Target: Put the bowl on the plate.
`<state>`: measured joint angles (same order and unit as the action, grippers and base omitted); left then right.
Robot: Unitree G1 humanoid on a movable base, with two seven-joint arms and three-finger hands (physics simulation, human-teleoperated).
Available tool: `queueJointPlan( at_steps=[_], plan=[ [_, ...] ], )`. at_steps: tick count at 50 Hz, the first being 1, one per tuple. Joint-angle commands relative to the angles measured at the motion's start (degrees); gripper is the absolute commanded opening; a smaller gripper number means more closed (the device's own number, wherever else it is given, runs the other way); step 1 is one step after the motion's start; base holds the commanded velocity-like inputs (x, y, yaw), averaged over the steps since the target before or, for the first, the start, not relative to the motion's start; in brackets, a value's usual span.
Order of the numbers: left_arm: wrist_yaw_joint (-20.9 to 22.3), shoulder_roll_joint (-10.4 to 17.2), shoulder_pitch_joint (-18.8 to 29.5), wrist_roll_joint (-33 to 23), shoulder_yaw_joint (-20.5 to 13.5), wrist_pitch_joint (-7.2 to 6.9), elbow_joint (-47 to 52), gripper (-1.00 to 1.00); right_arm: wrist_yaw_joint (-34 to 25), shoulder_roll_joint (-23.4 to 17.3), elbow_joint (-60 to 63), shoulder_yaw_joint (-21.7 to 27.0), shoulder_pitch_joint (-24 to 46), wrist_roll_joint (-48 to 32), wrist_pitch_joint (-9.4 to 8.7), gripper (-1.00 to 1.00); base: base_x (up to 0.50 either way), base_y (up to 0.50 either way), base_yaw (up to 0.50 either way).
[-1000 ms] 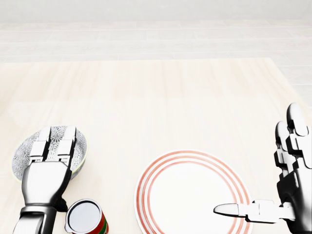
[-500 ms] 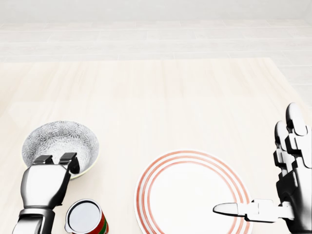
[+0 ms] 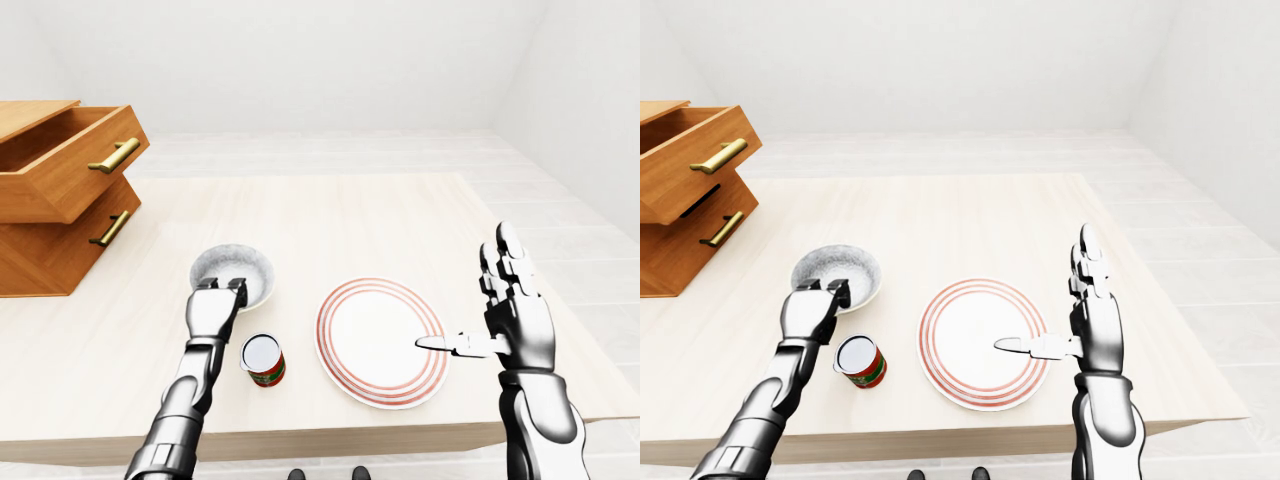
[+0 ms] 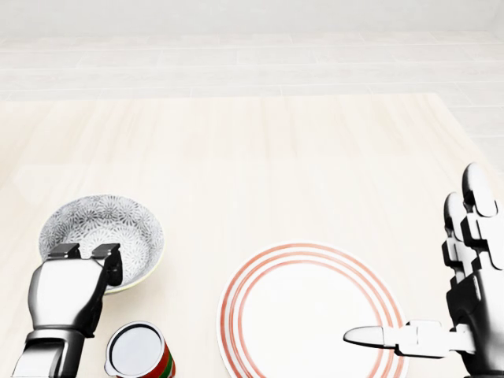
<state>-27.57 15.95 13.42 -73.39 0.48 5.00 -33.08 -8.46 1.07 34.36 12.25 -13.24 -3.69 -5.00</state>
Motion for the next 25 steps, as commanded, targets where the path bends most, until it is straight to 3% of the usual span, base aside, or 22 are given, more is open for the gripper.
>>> queueJointPlan(
  at_steps=[1,13,23,25],
  plan=[
    [3.4,0.6,3.0,3.1,-2.4,0.0,2.6,-1.0,0.0,0.1,0.0,-0.2,-0.4,-0.1,0.0,1.0,0.0,0.0,0.0],
    [7.7,0.8,6.2,6.9,-3.9,0.0,5.1,-1.0,-0.2,0.3,0.5,0.3,-1.1,0.3,0.0,1.0,0.0,0.0,0.0],
    [14.7,-0.1,7.3,11.2,-5.0,0.0,13.2,-1.0,-0.5,0.4,0.9,0.9,-1.1,0.6,0.0,1.0,0.0,0.0,0.0],
    [13.7,-0.4,7.0,10.8,-4.5,0.0,12.8,-1.0,-0.5,0.4,0.9,0.9,-1.1,0.5,0.0,1.0,0.0,0.0,0.0]
  ],
)
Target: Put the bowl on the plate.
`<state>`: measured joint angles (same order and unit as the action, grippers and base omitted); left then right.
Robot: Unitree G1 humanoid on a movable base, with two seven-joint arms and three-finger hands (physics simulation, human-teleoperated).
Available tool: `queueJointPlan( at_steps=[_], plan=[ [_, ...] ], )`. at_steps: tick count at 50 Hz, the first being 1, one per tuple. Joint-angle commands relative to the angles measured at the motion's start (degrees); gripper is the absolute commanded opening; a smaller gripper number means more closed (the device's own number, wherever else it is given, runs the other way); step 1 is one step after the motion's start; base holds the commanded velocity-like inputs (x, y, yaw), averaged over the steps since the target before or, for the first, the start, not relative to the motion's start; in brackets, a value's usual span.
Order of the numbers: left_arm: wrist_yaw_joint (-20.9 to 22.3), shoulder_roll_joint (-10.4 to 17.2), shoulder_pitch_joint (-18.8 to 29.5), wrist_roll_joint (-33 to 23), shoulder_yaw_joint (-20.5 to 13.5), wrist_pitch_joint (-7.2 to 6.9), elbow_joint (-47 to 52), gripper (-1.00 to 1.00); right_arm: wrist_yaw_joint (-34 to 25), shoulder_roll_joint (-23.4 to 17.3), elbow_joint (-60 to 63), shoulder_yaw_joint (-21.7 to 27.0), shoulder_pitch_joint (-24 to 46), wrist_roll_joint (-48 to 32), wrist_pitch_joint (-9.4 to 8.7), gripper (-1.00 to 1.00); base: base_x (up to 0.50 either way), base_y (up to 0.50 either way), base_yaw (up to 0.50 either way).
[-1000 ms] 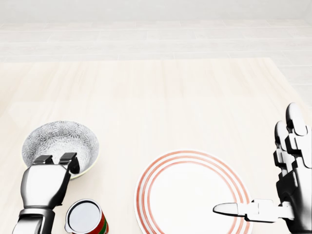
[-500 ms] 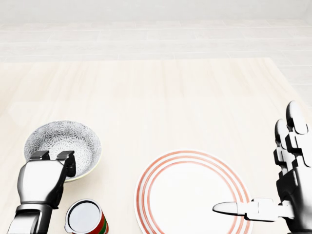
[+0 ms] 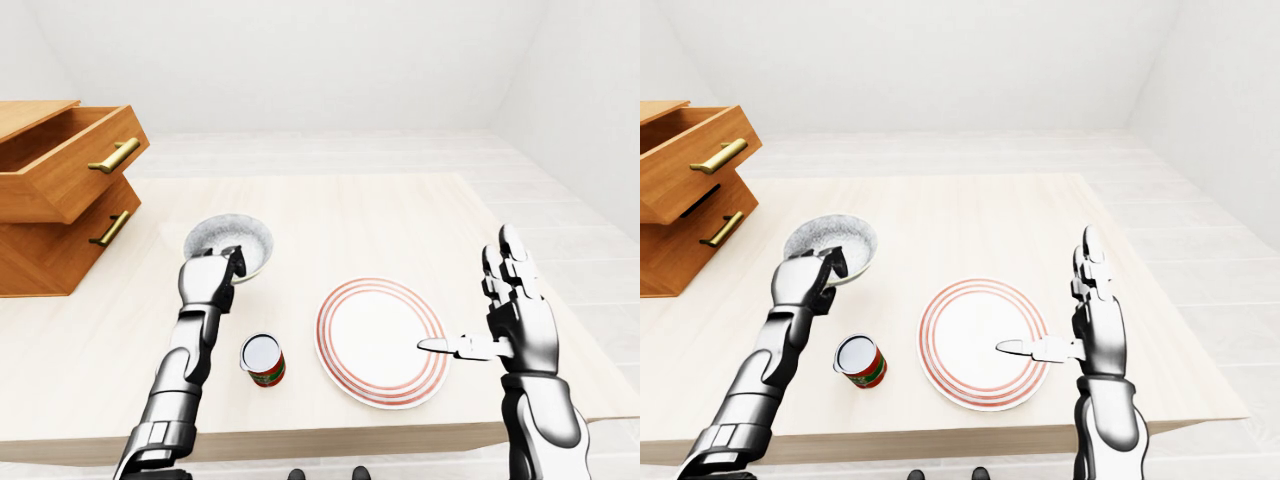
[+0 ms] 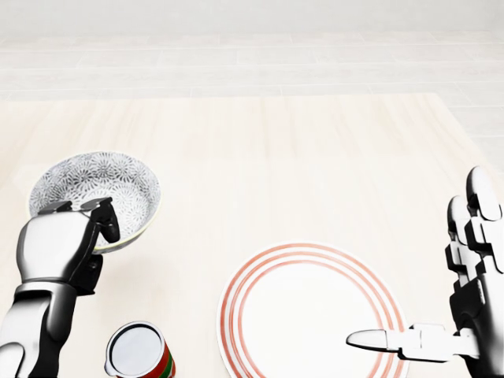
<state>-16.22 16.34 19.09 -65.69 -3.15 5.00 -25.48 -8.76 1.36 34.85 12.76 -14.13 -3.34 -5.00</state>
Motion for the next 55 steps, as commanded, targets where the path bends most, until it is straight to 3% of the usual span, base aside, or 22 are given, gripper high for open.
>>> queueJointPlan(
  at_steps=[1,5,11,26,31,39,55],
  plan=[
    [2.3,-0.7,1.4,3.1,-0.9,0.0,5.2,-1.0,-0.2,0.1,0.4,0.4,-0.3,0.2,0.0,1.0,0.0,0.0,0.0],
    [3.3,-1.3,1.6,3.3,-0.5,0.0,6.9,-1.0,-0.3,0.3,1.0,0.4,-0.7,0.0,0.0,1.0,0.0,0.0,0.0],
    [10.2,-3.6,0.8,5.1,0.0,0.0,15.4,-1.0,-0.9,0.8,3.0,0.9,-1.9,0.4,0.0,1.0,0.0,0.0,0.0],
    [16.5,-7.5,0.1,4.8,2.7,0.0,23.4,-1.0,-2.0,1.4,3.6,2.2,-2.8,0.8,0.0,1.0,0.0,0.0,0.0],
    [15.7,-8.6,2.2,3.8,3.7,0.0,20.7,-1.0,-2.2,1.5,2.7,3.0,-2.5,1.1,0.0,1.0,0.0,0.0,0.0],
    [14.6,-10.6,1.1,1.4,6.1,-0.31,21.0,-1.0,-3.3,2.3,4.8,3.4,-4.6,1.0,0.0,1.0,0.0,0.0,0.0],
    [17.8,-15.1,-5.1,-1.3,10.7,-0.6,30.9,-1.0,-7.1,6.3,10.9,3.0,-13.0,-0.7,0.0,1.0,0.0,0.0,0.0]
  ],
)
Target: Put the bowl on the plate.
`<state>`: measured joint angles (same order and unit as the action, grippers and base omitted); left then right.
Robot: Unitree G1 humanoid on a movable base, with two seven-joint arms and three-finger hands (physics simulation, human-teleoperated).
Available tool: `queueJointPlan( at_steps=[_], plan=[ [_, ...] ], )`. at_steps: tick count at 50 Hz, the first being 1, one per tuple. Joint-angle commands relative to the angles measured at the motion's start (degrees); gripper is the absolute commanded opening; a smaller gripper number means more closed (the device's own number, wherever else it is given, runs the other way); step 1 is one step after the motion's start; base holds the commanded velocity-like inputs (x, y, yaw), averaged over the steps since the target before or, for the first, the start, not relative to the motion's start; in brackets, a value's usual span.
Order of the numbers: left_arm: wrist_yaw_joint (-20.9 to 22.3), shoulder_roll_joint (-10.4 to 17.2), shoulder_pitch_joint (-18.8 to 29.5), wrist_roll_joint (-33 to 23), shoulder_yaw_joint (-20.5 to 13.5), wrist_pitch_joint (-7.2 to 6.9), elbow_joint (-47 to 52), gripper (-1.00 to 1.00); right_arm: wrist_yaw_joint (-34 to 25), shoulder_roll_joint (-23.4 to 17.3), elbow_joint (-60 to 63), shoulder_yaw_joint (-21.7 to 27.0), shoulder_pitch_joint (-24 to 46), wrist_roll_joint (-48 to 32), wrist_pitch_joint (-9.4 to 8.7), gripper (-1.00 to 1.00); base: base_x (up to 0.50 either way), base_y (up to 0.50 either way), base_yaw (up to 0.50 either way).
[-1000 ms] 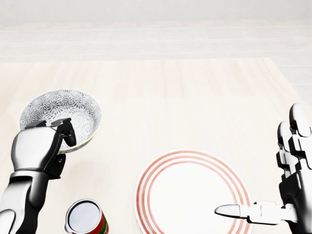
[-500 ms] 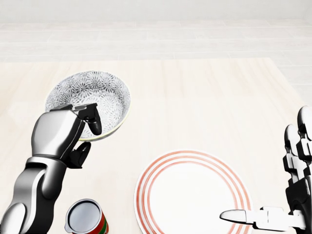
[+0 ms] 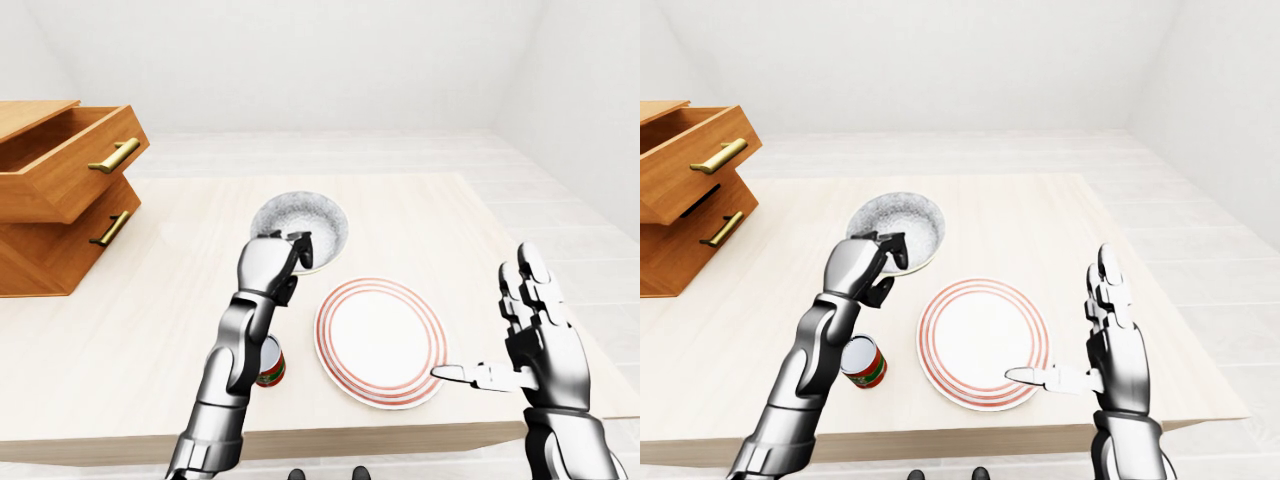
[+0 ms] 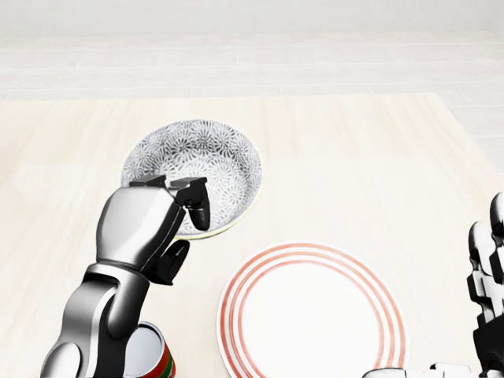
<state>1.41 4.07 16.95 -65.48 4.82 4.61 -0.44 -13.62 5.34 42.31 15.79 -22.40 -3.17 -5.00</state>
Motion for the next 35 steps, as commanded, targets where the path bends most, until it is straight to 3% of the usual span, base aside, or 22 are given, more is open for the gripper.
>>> queueJointPlan(
  at_steps=[1,6,13,17,27,35],
  plan=[
    [0.4,-3.2,-3.5,-1.7,3.1,-0.2,6.6,-1.0,-2.7,2.7,3.9,0.0,-5.4,-0.8,0.0,1.0,0.0,0.0,0.0],
    [2.1,-4.6,-5.3,-2.2,4.6,-0.58,10.4,-1.0,-4.4,4.2,4.3,0.4,-7.2,-1.0,0.0,1.0,0.0,0.0,0.0],
    [3.5,-6.1,-8.2,-3.3,7.1,-0.98,14.4,-1.0,-5.8,5.4,3.8,1.6,-7.9,-0.6,1.62,1.0,0.0,0.0,0.0],
    [2.5,-6.9,-10.6,-4.9,9.7,-0.51,15.2,-1.0,-7.3,6.5,3.3,2.9,-8.9,0.9,3.78,1.0,0.0,0.0,0.0],
    [-0.2,-8.9,-13.4,-8.7,15.2,-0.92,14.2,-1.0,-11.3,8.3,-0.2,6.5,-9.9,2.1,9.5,1.0,0.0,0.0,0.0],
    [-2.6,-9.7,-14.9,-10.5,18.5,-1.54,12.2,-1.0,-15.0,9.3,-3.8,10.4,-8.6,4.1,10.0,1.0,0.0,0.0,0.0]
  ],
)
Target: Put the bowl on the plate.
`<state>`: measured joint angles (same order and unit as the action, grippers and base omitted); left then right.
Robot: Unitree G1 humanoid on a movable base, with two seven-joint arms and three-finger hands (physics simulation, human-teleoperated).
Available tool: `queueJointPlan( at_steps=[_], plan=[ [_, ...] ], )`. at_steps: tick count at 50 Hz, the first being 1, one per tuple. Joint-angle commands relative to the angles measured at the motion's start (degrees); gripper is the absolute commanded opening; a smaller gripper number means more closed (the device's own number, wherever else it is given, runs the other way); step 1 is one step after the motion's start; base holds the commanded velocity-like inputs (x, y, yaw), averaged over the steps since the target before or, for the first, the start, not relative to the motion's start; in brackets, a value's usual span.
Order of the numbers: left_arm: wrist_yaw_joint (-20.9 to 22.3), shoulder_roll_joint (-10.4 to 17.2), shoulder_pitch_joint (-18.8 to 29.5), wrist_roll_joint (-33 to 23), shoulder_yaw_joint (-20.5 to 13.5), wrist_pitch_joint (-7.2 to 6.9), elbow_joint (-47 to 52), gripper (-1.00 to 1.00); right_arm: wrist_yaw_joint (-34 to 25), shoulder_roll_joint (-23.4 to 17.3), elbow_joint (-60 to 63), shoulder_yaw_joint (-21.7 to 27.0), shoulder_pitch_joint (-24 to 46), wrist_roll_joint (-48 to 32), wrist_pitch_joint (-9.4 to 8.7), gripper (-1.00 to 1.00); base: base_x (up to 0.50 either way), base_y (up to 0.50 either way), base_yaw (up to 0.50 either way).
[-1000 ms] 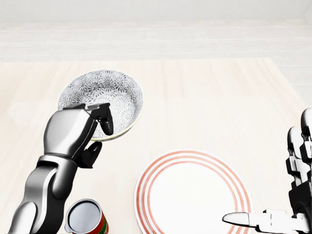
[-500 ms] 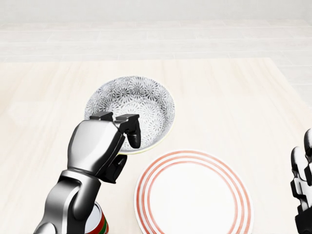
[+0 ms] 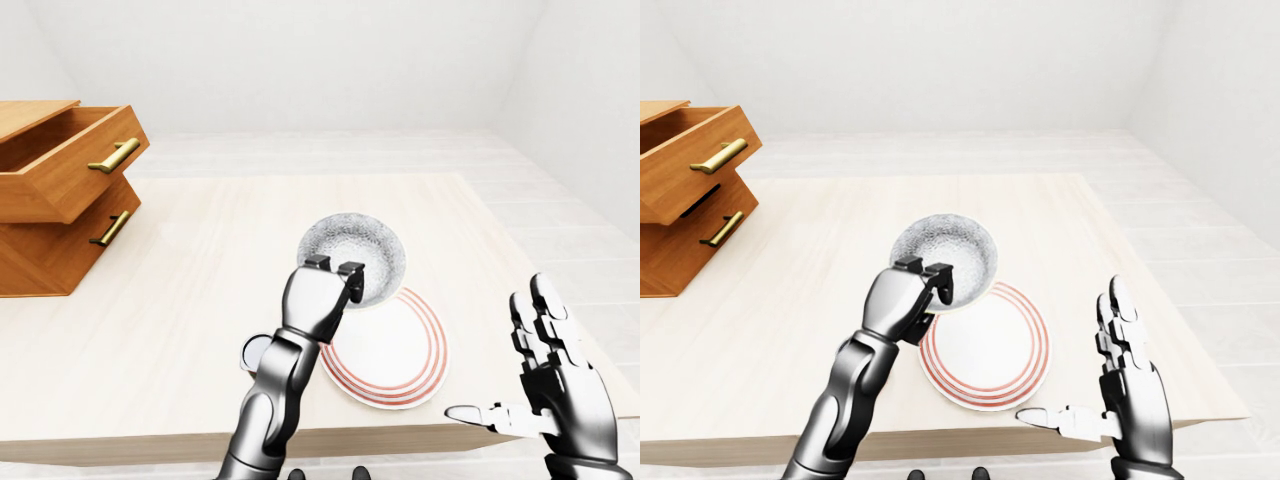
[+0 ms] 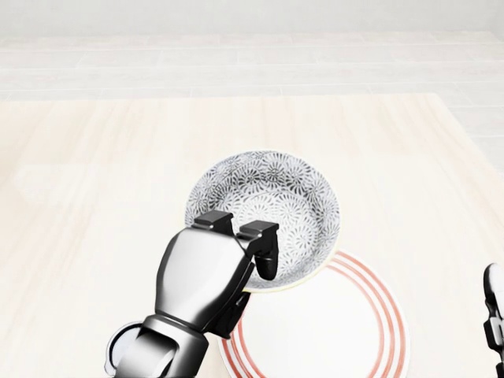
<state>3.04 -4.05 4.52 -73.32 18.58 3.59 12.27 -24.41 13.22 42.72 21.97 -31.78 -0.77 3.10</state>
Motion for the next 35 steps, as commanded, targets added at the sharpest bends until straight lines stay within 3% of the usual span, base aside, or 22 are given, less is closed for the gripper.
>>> queueJointPlan(
  at_steps=[1,11,19,27,35],
  plan=[
    [-4.2,-1.6,-2.5,-2.7,4.7,-0.53,-0.5,-1.0,-4.3,1.4,-4.2,4.3,0.8,1.7,1.9,1.0,0.0,0.0,0.0],
    [-6.8,-2.3,-4.2,-4.2,8.3,-1.31,-2.2,-1.0,-5.6,1.0,-7.4,6.7,3.3,3.3,1.9,1.0,0.0,0.0,0.0],
    [-11.9,-2.0,-5.3,-5.2,10.9,-1.23,-6.5,-1.0,-6.9,2.4,-2.6,6.1,2.5,3.3,1.65,1.0,0.0,0.0,0.0],
    [-14.6,-2.4,-5.4,-6.1,12.3,-1.73,-9.5,-1.0,-7.4,2.8,-1.4,5.9,2.9,2.2,1.15,1.0,0.0,0.0,0.0],
    [-17.6,-2.1,-4.9,-7.0,12.6,-1.57,-12.3,-1.0,-9.0,3.8,-0.5,7.5,1.8,4.1,1.9,1.0,0.0,0.0,0.0]
  ],
)
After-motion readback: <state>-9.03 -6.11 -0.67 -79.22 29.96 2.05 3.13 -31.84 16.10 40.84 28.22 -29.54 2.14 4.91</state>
